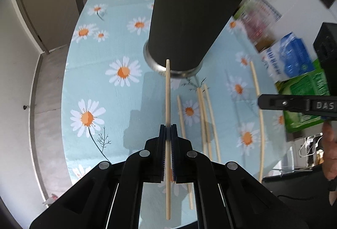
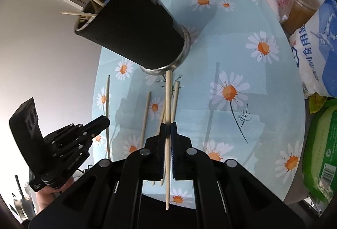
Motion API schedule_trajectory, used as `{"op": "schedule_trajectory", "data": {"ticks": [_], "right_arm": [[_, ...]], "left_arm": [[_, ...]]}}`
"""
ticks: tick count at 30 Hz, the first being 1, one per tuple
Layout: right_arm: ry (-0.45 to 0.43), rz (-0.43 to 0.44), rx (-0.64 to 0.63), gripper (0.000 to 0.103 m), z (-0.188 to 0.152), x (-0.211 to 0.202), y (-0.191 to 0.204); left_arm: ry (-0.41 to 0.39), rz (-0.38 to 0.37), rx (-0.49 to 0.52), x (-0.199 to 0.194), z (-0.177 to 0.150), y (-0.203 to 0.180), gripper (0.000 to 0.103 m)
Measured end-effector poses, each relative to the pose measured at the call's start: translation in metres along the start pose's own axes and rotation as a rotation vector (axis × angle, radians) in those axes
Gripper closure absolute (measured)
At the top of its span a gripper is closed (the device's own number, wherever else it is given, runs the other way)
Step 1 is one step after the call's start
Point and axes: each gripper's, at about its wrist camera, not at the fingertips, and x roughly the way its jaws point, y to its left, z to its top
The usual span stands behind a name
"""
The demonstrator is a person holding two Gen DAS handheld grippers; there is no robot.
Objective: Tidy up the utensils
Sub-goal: 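Lift both held chopsticks upright and carry them over the black holder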
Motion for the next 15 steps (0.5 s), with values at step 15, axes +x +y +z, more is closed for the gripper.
{"op": "schedule_trajectory", "data": {"ticks": [15], "right_arm": [[-0.195,-0.028,-0.099,0.098,-0.010,-0.037,0.056]], "left_arm": [[-0.224,-0.079,0.106,-0.065,0.012,-0.011,0.099]]}}
